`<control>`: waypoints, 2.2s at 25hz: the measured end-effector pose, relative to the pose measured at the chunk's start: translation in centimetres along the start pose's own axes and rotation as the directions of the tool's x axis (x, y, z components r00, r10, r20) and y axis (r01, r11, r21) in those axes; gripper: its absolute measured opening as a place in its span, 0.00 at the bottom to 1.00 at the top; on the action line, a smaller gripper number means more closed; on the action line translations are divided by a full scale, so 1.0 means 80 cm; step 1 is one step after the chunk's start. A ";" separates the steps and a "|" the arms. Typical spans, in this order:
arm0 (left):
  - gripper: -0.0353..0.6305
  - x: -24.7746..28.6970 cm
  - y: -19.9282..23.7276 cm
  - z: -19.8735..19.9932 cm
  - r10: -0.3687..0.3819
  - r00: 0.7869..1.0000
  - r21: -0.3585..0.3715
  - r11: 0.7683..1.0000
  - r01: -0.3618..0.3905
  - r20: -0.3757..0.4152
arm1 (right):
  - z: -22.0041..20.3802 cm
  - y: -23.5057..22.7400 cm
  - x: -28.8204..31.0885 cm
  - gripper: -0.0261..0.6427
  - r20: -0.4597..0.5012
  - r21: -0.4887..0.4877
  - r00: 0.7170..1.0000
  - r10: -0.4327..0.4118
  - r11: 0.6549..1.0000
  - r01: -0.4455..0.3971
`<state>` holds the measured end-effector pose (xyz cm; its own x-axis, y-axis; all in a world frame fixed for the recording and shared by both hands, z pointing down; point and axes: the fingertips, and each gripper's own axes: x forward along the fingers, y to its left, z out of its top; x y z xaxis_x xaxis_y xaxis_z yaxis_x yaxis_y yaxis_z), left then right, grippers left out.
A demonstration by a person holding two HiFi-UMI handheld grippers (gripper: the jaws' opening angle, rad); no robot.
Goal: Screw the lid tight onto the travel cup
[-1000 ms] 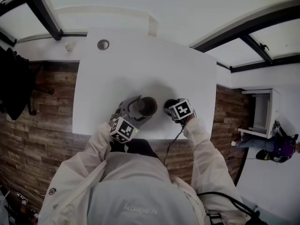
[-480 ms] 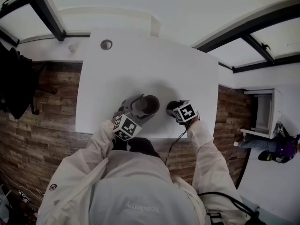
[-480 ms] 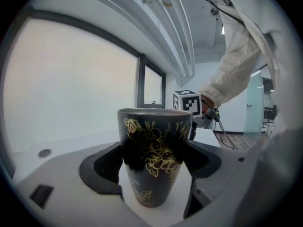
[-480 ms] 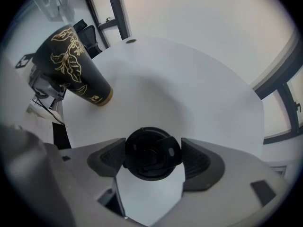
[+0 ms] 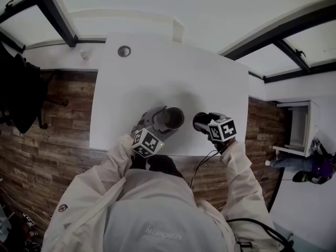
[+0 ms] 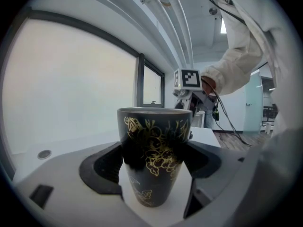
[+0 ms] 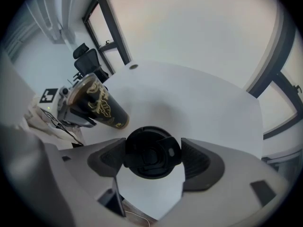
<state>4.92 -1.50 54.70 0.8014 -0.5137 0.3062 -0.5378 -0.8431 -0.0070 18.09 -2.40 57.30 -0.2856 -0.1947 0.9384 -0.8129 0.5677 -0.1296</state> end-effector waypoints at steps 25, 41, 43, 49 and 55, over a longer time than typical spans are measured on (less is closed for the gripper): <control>0.65 -0.005 0.000 -0.002 0.001 1.000 0.010 1.000 -0.001 -0.002 | 0.146 0.211 -0.070 0.61 -0.199 -0.658 0.977 0.080 0.728 -0.194; 0.65 -0.008 0.000 -0.003 0.014 1.000 0.002 1.000 -0.014 0.007 | 0.140 0.221 -0.047 0.61 -0.276 -0.725 0.961 0.001 0.656 -0.209; 0.65 -0.008 0.000 -0.003 0.016 1.000 0.003 1.000 -0.016 0.007 | 0.140 0.220 -0.047 0.61 -0.284 -0.727 0.959 -0.003 0.653 -0.213; 0.65 -0.007 0.000 -0.005 0.013 1.000 0.007 1.000 -0.013 0.006 | 0.135 0.225 -0.044 0.61 -0.324 -0.830 0.942 -0.090 0.506 -0.237; 0.65 -0.009 0.002 -0.004 0.011 1.000 0.004 1.000 -0.011 0.006 | 0.128 0.231 -0.044 0.61 -0.360 -0.904 0.924 -0.128 0.291 -0.312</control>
<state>4.22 -1.22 54.78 0.7970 -0.5241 0.3001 -0.5456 -0.8379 -0.0142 -1.11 0.58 48.31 0.0232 0.0355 0.9991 0.3112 0.9495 -0.0410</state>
